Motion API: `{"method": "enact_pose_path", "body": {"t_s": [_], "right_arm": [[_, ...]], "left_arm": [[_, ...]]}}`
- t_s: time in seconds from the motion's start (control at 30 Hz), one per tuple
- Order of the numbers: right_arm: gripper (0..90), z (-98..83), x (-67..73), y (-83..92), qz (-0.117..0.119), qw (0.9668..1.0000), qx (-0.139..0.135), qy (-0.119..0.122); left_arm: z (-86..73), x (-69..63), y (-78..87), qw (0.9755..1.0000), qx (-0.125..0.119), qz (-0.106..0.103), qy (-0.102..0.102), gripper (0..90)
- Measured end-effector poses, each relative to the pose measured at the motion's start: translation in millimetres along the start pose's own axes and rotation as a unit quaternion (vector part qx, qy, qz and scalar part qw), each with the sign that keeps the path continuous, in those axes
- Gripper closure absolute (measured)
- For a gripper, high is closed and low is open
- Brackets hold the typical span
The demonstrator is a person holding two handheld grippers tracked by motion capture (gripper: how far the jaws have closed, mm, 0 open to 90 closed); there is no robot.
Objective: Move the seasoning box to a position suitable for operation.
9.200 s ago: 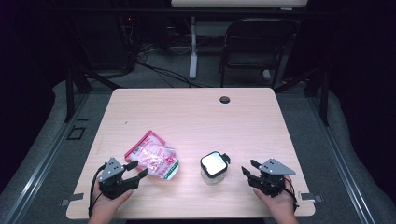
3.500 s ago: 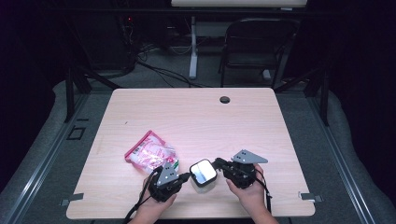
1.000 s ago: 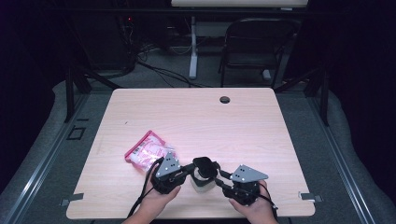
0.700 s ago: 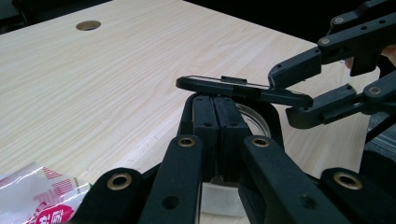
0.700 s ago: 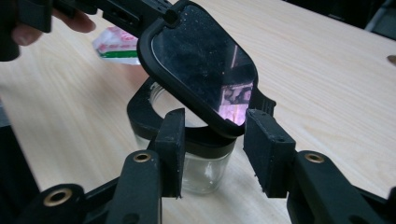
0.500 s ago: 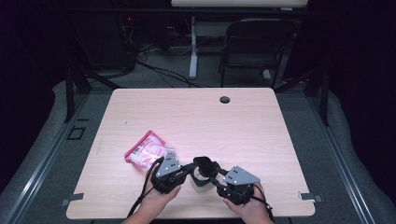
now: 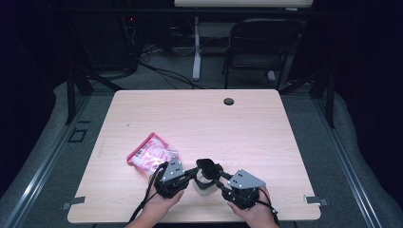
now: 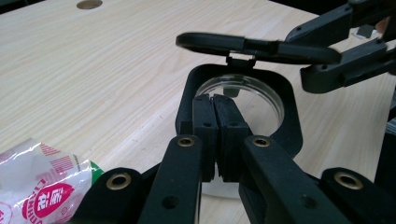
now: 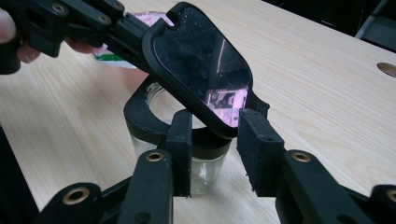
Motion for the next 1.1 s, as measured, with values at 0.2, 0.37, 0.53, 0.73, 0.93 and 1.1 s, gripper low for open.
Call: {"method": "enact_pose_path", "body": {"t_s": [0.2,0.37,0.53,0.73,0.93,1.1], "right_arm": [[65.2,2.0,1.5,0.2,-0.002,1.0,-0.008,0.003],[65.2,4.1,0.0,-0.5,-0.007,0.9999,-0.015,-0.002],[65.3,5.5,-1.0,-0.2,-0.007,0.9998,-0.018,-0.001],[65.8,10.8,-0.6,-2.3,-0.003,0.9995,-0.03,-0.005],[68.1,12.7,-1.9,-2.2,-0.005,0.9994,-0.034,-0.005],[71.2,14.2,-3.5,-0.1,-0.006,0.9992,-0.038,-0.008]], "left_arm": [[-0.5,-0.1,-0.5,1.0,-0.006,0.001,0.001,88.2],[-0.8,-0.2,-0.5,1.0,-0.007,0.001,0.001,88.2],[-1.2,-0.4,-0.5,0.9999,-0.011,0.003,0.001,88.2],[-1.4,-0.8,-0.6,0.9999,-0.016,0.004,0.002,88.2],[-1.7,-0.7,-0.4,0.9999,-0.017,0.004,0.001,88.2],[-1.9,-0.8,-0.3,0.9999,-0.016,0.005,0.0,88.2]]}}
Point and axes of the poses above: each handheld gripper's, and its own axes: y roughly backward along the jaws, z roughly out of its top, x roughly to its left, the point moved 9 cm from there along -y, roughly forward along the jaws, and after that the axes turned 13 degrees about -y, right-handed, at the moved point
